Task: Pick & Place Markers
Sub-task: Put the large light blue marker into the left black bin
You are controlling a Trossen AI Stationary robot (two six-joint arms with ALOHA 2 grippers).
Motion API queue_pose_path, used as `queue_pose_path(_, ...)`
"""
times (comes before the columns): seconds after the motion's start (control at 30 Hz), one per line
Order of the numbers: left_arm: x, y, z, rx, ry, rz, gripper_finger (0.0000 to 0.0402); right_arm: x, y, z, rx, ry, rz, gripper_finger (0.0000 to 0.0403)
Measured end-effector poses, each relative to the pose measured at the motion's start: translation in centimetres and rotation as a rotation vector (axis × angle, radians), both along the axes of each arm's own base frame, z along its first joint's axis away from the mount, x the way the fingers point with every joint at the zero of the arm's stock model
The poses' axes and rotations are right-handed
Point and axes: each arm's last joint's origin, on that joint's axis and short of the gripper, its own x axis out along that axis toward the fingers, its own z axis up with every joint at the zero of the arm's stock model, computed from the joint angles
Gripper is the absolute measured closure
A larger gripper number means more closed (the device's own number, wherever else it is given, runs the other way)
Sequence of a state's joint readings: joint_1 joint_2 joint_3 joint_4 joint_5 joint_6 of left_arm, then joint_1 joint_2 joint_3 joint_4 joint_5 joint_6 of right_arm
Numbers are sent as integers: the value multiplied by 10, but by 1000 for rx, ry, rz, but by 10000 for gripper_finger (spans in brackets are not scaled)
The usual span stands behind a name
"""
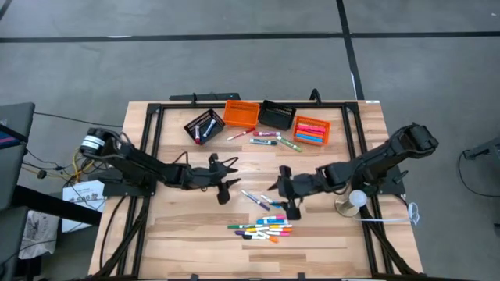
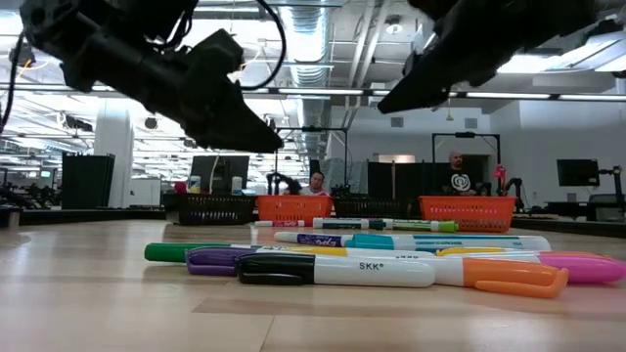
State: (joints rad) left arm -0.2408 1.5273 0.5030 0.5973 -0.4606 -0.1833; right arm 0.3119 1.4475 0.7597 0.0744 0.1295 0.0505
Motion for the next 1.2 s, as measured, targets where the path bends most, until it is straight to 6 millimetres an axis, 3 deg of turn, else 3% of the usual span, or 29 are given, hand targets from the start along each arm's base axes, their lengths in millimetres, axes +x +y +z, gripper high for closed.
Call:
queue_pose_path(0.3,7,-23,-13,-49,-78,-90,234,-10,33,4,60,-37,86,163)
queue_pose_path(0.5,3,-38,-14,-110,-95,-124,234,-7,31,-5,89,-1,-82,163)
queue_pose_path(0.7,-4,-59,-13,-126,-95,-211,234,-5,33,-22,126,75,-140,163)
queue_pose_path(1.03,-4,-63,-12,-129,-103,-224,234,-17,78,-38,97,113,120,163)
queue_pose_path(1.2,-5,-63,-12,-148,-105,-218,234,-17,84,-55,21,140,92,163)
